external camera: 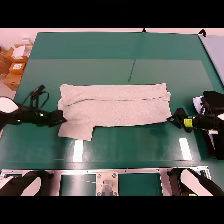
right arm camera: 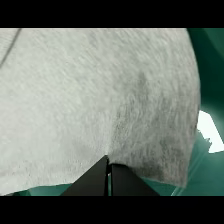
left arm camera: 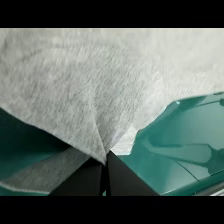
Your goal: Fold the shirts.
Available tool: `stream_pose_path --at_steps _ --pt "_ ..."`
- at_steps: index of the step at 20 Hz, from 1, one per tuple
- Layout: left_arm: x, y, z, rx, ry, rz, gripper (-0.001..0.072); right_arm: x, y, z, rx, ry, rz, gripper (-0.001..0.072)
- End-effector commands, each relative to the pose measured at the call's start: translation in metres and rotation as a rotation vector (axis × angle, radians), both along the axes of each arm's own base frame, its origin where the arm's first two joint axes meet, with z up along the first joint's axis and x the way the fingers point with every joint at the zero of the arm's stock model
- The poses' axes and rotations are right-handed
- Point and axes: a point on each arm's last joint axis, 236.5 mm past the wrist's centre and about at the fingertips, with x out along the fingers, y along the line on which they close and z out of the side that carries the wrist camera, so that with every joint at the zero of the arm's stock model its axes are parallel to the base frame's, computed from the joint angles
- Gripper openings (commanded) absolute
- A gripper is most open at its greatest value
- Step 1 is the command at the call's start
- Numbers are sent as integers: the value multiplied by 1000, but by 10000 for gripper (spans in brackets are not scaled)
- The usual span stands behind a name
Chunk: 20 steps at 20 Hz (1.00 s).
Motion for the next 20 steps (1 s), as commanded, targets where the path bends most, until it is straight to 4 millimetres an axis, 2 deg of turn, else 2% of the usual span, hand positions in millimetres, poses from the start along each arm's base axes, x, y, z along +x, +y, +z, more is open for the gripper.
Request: stream_pose_path --at_steps 1,3,6,9,13,14,15,16,17,18,20 --pt "31 3 26 9 -56 -4 21 42 0 46 -28 -128 18 13" --pt "61 5 35 12 -72 -12 21 71 1 62 -49 -174 43 12" --pt "121 10 47 19 -131 3 21 121 -5 62 -60 -192 57 12" --pt "171 12 39 14 -131 5 21 167 -9 43 -43 -165 68 12" --pt "231 5 9 -48 -150 28 23 220 -10 0 -11 -122 61 13" --pt "247 1 6 -82 -181 47 82 231 -8 -13 -8 -114 66 23" --pt "263 -2 5 -122 -219 89 444 243 -8 -22 2 -115 61 135" --pt "275 0 5 -143 -245 134 650 254 -8 -23 18 -127 52 268" --pt "284 4 7 -138 -272 163 662 264 -14 -16 20 -150 48 383" --pt "287 5 12 -136 -289 166 662 270 -24 -3 4 -185 61 439" --pt "287 6 31 -147 -297 130 661 268 -47 27 -21 -233 139 445"
